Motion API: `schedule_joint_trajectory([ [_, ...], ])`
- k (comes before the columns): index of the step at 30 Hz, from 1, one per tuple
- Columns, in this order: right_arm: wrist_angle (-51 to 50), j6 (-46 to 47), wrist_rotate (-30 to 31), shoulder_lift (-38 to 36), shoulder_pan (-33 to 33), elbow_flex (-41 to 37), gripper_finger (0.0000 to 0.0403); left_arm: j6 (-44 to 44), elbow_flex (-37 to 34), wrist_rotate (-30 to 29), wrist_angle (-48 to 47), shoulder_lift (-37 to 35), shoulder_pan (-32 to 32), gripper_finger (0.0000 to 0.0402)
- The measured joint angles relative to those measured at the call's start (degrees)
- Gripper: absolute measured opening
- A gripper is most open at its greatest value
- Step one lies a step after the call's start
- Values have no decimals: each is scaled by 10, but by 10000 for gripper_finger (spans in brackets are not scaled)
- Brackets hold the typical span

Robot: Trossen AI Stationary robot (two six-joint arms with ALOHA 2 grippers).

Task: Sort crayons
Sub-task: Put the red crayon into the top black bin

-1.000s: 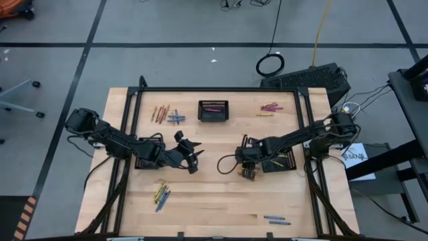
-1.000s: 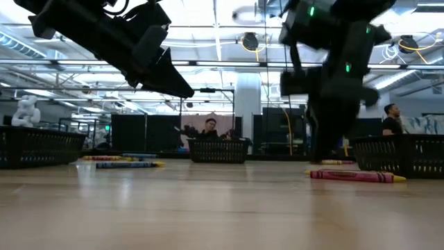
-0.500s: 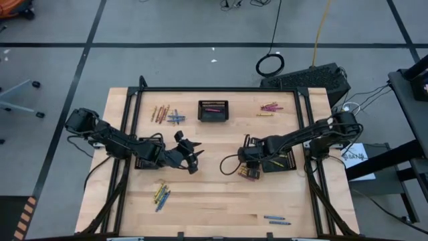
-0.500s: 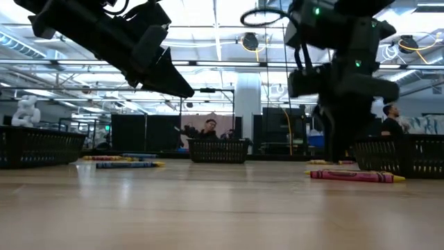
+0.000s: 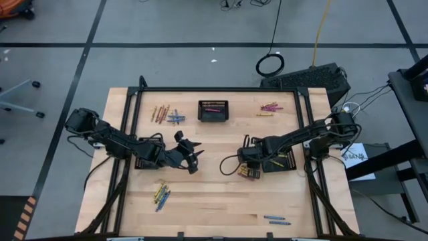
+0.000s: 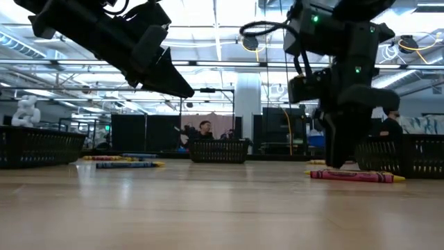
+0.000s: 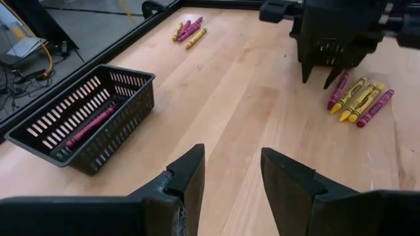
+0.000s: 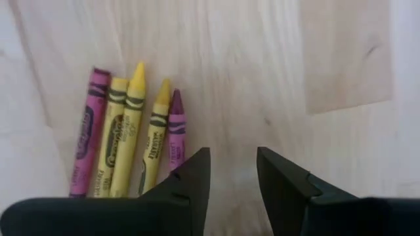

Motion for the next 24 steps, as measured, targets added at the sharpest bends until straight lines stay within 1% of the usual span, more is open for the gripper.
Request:
schedule_joint_trajectory([
  [5,6,0,-45,-17,0,0,114,0,0,0,0,0,0,148],
  [10,8,-6,-65,-8,2,0,114,0,0,0,0,0,0,148],
  [19,9,-13,-61,20,8,0,114,0,0,0,0,0,0,148],
  [24,5,-16,-23,20,9,0,110,0,0,0,0,0,0,148],
])
